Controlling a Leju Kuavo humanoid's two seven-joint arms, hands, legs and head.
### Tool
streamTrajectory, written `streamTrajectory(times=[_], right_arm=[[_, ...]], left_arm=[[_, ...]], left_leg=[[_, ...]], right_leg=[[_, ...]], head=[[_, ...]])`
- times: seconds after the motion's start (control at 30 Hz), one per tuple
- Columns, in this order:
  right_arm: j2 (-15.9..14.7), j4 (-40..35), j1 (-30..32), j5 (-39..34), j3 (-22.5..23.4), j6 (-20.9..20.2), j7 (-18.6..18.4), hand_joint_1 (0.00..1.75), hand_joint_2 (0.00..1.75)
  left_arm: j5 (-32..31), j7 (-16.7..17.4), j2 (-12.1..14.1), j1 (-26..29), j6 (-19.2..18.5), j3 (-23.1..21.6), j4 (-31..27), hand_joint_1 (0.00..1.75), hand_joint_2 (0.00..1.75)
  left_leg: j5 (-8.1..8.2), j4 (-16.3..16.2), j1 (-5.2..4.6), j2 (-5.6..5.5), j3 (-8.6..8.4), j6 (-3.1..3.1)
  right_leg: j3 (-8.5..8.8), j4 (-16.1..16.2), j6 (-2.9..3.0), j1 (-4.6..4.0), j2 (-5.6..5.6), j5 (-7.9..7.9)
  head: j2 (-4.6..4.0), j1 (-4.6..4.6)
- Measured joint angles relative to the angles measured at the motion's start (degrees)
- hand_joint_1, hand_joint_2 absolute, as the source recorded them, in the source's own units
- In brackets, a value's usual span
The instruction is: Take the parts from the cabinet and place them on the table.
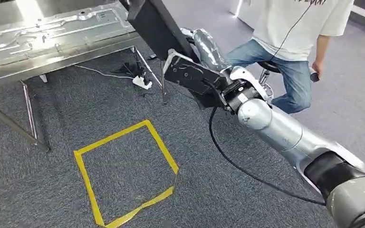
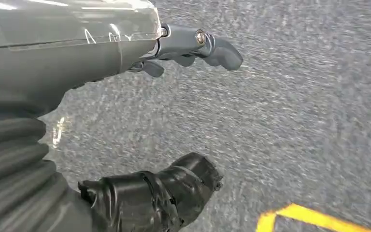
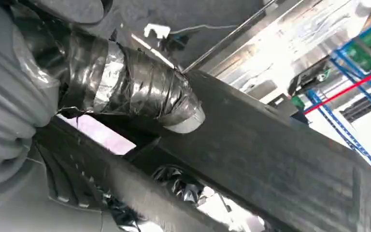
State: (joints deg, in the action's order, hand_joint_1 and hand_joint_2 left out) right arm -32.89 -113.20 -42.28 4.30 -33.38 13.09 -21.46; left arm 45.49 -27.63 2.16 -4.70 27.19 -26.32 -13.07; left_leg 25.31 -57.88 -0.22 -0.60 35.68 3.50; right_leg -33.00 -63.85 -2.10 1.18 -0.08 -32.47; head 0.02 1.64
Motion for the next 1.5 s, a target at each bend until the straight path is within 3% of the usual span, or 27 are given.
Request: streamTrajectory(times=[0.07,0.13,0.23,0.3,0.33,0.4,0.47,0.57,0.6,0.63,0.67,0.73,0.77,0.8,0.9,0.93,1.0,1.1,1.17,1.2,1.23,1.27,1.3,1.33,1.37,1.4,1.5], right_arm=[[-0.31,0.15,0.42,0.2,-0.09,0.15,-0.26,1.75,1.75],[-0.5,0.46,1.34,0.2,-0.42,0.15,-0.31,1.75,1.75],[-0.61,0.66,1.39,0.39,-0.48,0.11,-0.26,1.75,1.75],[-0.79,0.83,1.24,0.68,-0.63,0.0,-0.13,1.75,1.75],[-0.85,0.87,1.35,0.86,-0.68,-0.13,-0.18,1.75,1.75],[-0.98,1.01,1.57,1.18,-0.7,-0.26,-0.2,1.75,1.75],[-1.03,1.01,1.54,1.21,-0.72,-0.37,-0.18,1.75,1.75],[-1.01,1.03,1.64,1.23,-0.74,-0.54,-0.13,1.75,1.75],[-1.01,1.03,1.82,1.25,-0.81,-0.65,-0.13,1.75,1.75],[-1.01,1.07,2.02,1.25,-0.85,-0.7,-0.13,1.75,1.75],[-1.01,1.09,2.11,1.27,-0.87,-0.78,-0.13,1.75,1.75],[-1.01,1.09,2.04,1.31,-0.9,-0.98,-0.13,1.75,1.75],[-1.01,1.16,2.19,1.4,-0.9,-1.29,-0.09,1.75,1.75],[-1.03,1.2,1.82,1.51,-0.94,-1.57,0.11,1.75,1.75],[-0.9,1.33,2.25,2.15,-1.14,-2.54,0.7,1.75,1.75],[-0.9,1.33,2.18,2.21,-1.14,-2.82,0.98,1.75,1.75],[-0.81,1.51,2.12,2.32,-1.22,-3.45,1.84,1.75,1.75],[-0.72,2.12,2.31,2.43,-1.33,-4.78,3.01,1.75,1.75],[-0.52,2.65,2.4,2.63,-1.66,-6.32,3.8,1.75,1.75],[-0.39,2.8,2.39,2.85,-1.79,-6.75,4.11,1.75,1.75],[-0.26,3.02,2.34,3.06,-1.97,-7.15,4.33,1.75,1.75],[-0.07,3.34,2.26,3.17,-2.21,-7.52,4.57,1.75,1.75],[0.11,3.91,2.39,3.24,-2.32,-7.69,4.74,1.75,1.75],[0.5,4.22,2.1,3.24,-2.51,-8.0,4.83,1.75,1.75],[0.55,4.26,2.19,3.26,-2.51,-8.11,4.89,1.75,1.75],[0.79,4.59,2.09,3.3,-2.58,-8.39,4.92,1.75,1.75],[1.24,4.98,1.38,3.35,-2.67,-8.46,5.11,1.75,1.75]], left_arm=[[0.02,-0.13,0.0,-0.03,0.0,-0.13,0.0,0.0,1.75],[0.04,-0.2,-0.02,0.09,0.0,-0.22,0.0,0.0,1.75],[0.02,-0.2,-0.04,0.0,0.02,-0.35,0.0,0.0,1.75],[0.06,-0.2,0.02,-0.29,0.18,-0.55,0.0,0.0,1.75],[0.11,-0.17,0.02,-0.33,0.24,-0.61,0.0,0.0,1.75],[0.28,-0.17,0.0,-0.19,0.37,-0.79,0.0,0.0,1.75],[0.17,-0.11,-0.07,-0.2,0.42,-0.87,0.0,0.0,1.75],[-0.15,0.15,0.09,-0.36,0.44,-1.31,0.0,0.0,1.75],[-0.13,0.24,0.09,-0.24,0.44,-1.4,0.0,0.0,1.75],[-0.13,0.33,0.09,-0.03,0.44,-1.42,0.0,0.0,1.75],[-0.15,0.35,0.09,0.19,0.44,-1.42,0.0,0.0,1.75],[-0.44,0.66,0.13,0.25,0.42,-1.46,0.0,0.0,1.75],[-0.96,1.24,0.28,0.3,0.24,-1.53,0.02,0.0,1.75],[-1.62,1.92,0.46,0.29,0.11,-1.77,0.02,0.0,1.75],[-4.27,5.8,1.66,-0.12,-1.86,-3.65,0.02,0.0,1.75],[-5.01,7.4,2.01,-0.16,-2.8,-4.18,0.02,0.0,1.75],[-6.93,10.34,2.87,0.04,-5.91,-5.6,0.02,0.0,1.75],[-9.31,15.82,4.32,0.0,-11.47,-8.24,0.02,0.0,1.75],[-9.25,20.03,5.09,0.02,-15.2,-9.86,0.02,0.0,1.75],[-9.12,21.73,5.4,0.04,-17.06,-10.43,0.02,0.0,1.75],[-8.81,22.78,5.57,0.03,-18.45,-10.8,0.02,0.0,1.75],[-8.52,23.82,5.86,0.02,-19.84,-11.45,0.02,0.0,1.75],[-8.22,24.53,6.43,-0.07,-20.68,-12.0,0.02,0.0,1.75],[-7.94,25.11,6.49,-0.19,-21.44,-12.57,0.0,0.0,1.75],[-7.61,25.77,6.49,-0.24,-22.09,-12.92,0.0,0.0,1.75],[-7.3,26.18,6.49,-0.14,-22.66,-13.33,0.0,0.0,1.75],[-7.0,26.62,6.54,-0.55,-23.25,-14.6,-0.02,0.0,1.75]], left_leg=[[0.97,-0.07,-0.02,-0.13,-0.97,0.25],[2.14,-0.3,-0.03,-0.37,-2.28,0.24],[4.52,-1.18,0.06,-0.59,-4.65,-0.19],[5.7,-1.86,-0.29,-0.76,-4.67,-1.01],[5.6,-1.55,-0.21,-0.8,-4.44,-1.18],[5.92,-1.24,-0.31,-0.65,-4.89,-1.55],[6.83,-2.87,-0.14,-0.18,-4.63,-2.13],[10.03,-15.37,0.23,0.17,3.52,-3.05],[10.04,-18.61,0.27,0.2,6.3,-3.17],[8.52,-19.11,0.27,0.21,7.79,-3.16],[5.21,-16.79,0.27,0.21,7.94,-3.0],[-3.37,-7.04,0.2,0.2,5.43,-2.2],[-3.35,-5.61,-0.1,0.05,4.55,-1.8],[-3.5,-5.33,-0.75,0.15,3.89,-1.26],[-0.61,-0.3,-1.07,0.34,1.1,-0.16],[-0.64,0.47,-0.57,0.12,0.07,-0.09],[-0.21,1.93,-0.21,0.0,-2.04,0.4],[1.58,2.03,-0.14,-0.48,-4.17,0.54],[3.02,2.0,-0.03,-0.74,-6.16,0.44],[3.88,1.98,0.12,-0.83,-7.36,0.2],[4.81,1.86,0.29,-0.89,-8.44,-0.2],[5.88,1.53,0.4,-0.96,-9.27,-0.69],[7.08,0.42,0.23,-1.04,-10.16,-1.13],[7.58,0.72,0.14,-1.19,-9.16,-1.41],[8.04,0.47,-0.05,-0.94,-9.49,-1.93],[7.68,0.13,0.16,-0.82,-10.07,-2.18],[6.42,-6.51,0.4,-0.16,-5.89,-2.91]], right_leg=[[-6.16,-9.63,-0.24,-0.03,0.04,-2.45],[-9.11,-11.45,-0.4,0.01,0.02,-0.18],[-5.84,1.01,-0.53,0.43,-0.01,9.61],[-3.98,3.03,-0.27,0.02,0.38,7.45],[-4.18,2.65,0.52,-0.04,0.32,6.97],[-4.2,3.0,0.98,-0.06,0.55,6.56],[-2.43,3.71,1.88,0.45,0.42,5.82],[-0.59,4.14,2.11,0.41,0.09,4.52],[0.14,4.14,2.08,0.41,0.07,3.88],[1.01,4.14,2.04,0.42,0.09,3.25],[2.14,4.15,2.0,0.41,0.14,2.43],[4.58,4.28,1.86,0.31,0.17,0.82],[4.79,5.07,1.68,0.55,0.14,0.18],[5.47,5.51,1.13,-0.04,0.33,0.12],[6.64,6.63,0.09,0.29,0.3,1.21],[6.29,5.45,-0.35,0.35,0.26,1.92],[2.01,-1.23,-0.28,0.43,0.17,2.74],[-5.8,-9.74,-0.81,0.5,0.21,-2.68],[-7.73,-8.38,-1.11,0.66,0.15,-3.8],[-7.47,-5.27,-1.33,0.83,0.11,-1.7],[-6.8,-1.27,-1.54,1.03,0.05,2.0],[-6.06,3.13,-1.83,1.31,-0.12,7.33],[-6.31,4.12,-1.47,1.12,-0.62,10.12],[-5.48,3.24,-0.17,0.93,-0.51,8.67],[-5.8,3.26,0.14,0.57,0.01,9.58],[-5.88,3.1,0.75,0.63,-0.02,8.9],[-4.9,3.43,1.67,0.88,0.11,8.36]], head=[[-0.02,0.03],[-0.02,0.0],[-0.02,0.02],[-0.02,0.11],[0.02,-0.02],[-0.02,0.22],[-0.02,0.29],[0.0,0.22],[0.0,0.18],[0.0,0.2],[0.0,0.2],[-0.02,0.2],[-0.02,0.27],[-0.02,0.04],[0.0,0.07],[0.02,0.09],[0.0,0.16],[0.0,0.31],[0.0,0.31],[0.0,0.33],[0.0,0.31],[-0.02,0.35],[-0.02,0.18],[-0.02,0.24],[0.02,0.07],[-0.02,0.18],[-0.02,0.07]])
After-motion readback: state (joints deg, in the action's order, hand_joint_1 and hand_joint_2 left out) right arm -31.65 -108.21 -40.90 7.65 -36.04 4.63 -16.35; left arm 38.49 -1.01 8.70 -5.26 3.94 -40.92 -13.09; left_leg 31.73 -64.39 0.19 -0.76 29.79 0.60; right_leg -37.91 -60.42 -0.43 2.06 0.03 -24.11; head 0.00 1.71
